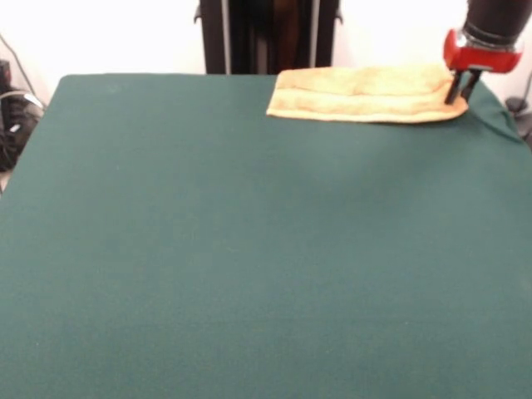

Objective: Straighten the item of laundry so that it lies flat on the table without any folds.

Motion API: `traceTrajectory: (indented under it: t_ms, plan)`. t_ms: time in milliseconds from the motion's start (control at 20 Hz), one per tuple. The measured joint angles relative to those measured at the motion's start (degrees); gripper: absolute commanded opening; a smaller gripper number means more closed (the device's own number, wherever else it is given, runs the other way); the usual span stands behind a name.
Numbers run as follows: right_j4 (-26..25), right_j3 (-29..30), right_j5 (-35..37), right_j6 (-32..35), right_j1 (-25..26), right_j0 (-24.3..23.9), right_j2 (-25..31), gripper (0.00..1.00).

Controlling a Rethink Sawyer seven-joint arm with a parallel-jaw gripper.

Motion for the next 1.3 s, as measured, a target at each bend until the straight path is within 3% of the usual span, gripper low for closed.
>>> traceTrajectory:
  t_ms: [350, 850, 1300]
  plan:
    - [-2.81, 0.09, 1.67, 0.00, -0.24, -2.27, 3.32, 0.00]
    - [-11.21, 0.17, -0.33, 0.00, -0.24, -0.80, 3.78, 0.00]
    - [-11.56, 0.71, 0.88, 0.00, -0.26, -4.19, 7.33, 0.00]
